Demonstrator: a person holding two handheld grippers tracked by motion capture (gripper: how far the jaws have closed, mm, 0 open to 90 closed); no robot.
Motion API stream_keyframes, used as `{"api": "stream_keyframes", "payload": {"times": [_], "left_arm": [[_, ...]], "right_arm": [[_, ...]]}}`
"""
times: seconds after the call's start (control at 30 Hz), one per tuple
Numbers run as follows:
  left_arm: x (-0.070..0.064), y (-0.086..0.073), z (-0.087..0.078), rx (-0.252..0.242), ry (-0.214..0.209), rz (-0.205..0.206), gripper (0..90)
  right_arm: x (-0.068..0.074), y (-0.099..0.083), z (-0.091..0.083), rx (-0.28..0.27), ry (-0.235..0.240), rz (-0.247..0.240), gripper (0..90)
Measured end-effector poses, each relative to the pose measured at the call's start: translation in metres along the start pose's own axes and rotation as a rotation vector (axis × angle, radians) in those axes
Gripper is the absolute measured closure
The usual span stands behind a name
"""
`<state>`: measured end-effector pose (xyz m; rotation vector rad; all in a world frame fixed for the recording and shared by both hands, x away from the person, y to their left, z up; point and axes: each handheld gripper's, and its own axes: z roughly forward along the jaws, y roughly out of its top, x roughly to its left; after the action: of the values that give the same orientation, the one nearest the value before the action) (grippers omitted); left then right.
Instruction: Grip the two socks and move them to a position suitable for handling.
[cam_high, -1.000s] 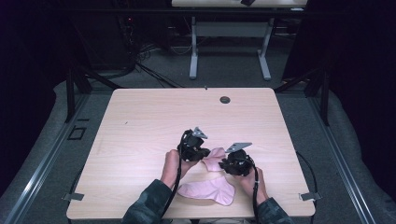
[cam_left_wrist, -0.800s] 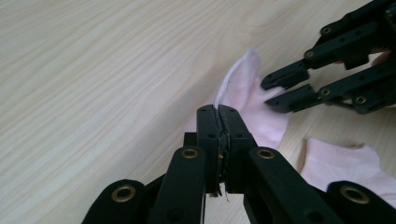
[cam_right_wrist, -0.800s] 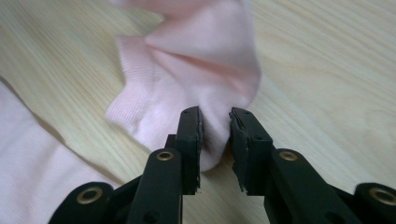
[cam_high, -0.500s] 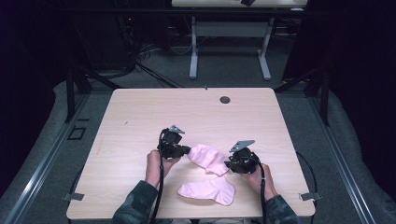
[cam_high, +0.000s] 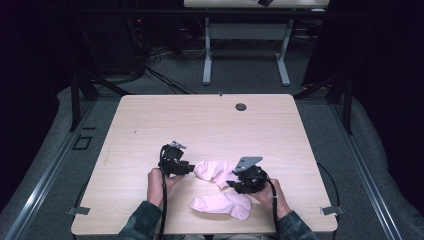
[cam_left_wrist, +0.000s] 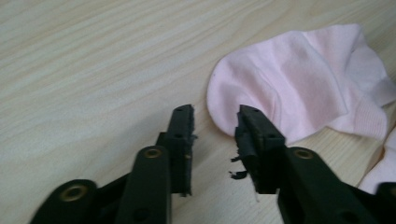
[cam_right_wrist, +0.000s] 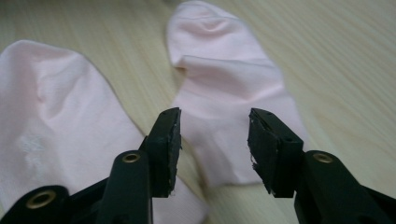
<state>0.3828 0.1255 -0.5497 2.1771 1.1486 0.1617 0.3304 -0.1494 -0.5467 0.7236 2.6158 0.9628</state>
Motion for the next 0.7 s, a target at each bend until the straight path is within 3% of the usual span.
{"api": "stream_keyframes", "payload": {"times": [0.1, 0.17, 0.23, 0.3, 0.4, 0.47, 0.7], "left_arm": [[-0.005, -0.006, -0.006, -0.029, 0.035, 0.051, 44.9], [-0.006, -0.01, -0.008, -0.046, 0.026, 0.079, 40.4], [-0.008, -0.013, -0.009, -0.056, 0.034, 0.112, 35.8], [-0.01, -0.014, -0.01, -0.064, 0.022, 0.12, 33.1], [-0.015, -0.016, -0.011, -0.086, 0.015, 0.147, 31.8], [-0.018, -0.016, -0.01, -0.089, 0.011, 0.163, 31.9], [-0.034, -0.01, -0.003, -0.085, -0.007, 0.264, 32.4]], "right_arm": [[0.007, 0.003, 0.013, 0.029, 0.041, -0.033, 50.6], [0.005, 0.002, 0.022, 0.054, 0.075, -0.034, 52.6], [0.004, 0.0, 0.027, 0.073, 0.071, -0.028, 57.0], [0.003, 0.0, 0.027, 0.062, 0.062, -0.024, 64.5], [0.001, -0.002, 0.025, 0.066, 0.045, -0.027, 78.1], [-0.002, -0.003, 0.025, 0.05, 0.058, -0.004, 84.3], [-0.012, -0.005, 0.009, -0.021, 0.109, 0.06, 86.5]]}}
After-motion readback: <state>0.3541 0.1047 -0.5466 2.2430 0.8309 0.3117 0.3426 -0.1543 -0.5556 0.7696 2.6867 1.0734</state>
